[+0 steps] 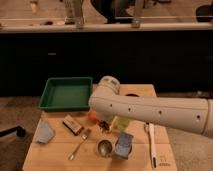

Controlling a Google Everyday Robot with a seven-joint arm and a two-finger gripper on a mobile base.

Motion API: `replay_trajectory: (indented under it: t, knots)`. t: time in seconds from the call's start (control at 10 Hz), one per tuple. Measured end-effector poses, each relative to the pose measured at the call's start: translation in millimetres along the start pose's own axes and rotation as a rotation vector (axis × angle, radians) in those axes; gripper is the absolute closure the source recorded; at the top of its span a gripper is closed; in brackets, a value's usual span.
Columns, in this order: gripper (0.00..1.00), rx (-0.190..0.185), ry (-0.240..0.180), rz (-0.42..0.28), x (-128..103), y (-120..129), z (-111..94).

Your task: Place grapes in plastic cup

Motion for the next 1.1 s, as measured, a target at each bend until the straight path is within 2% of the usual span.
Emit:
replay_trajectory:
  t: [0.4,1.1]
  knots:
    - [1.00,-0.015,-0.024,-0.071,12,12,6]
    - [1.00,-0.040,-0.051,-0.120,35,44,16]
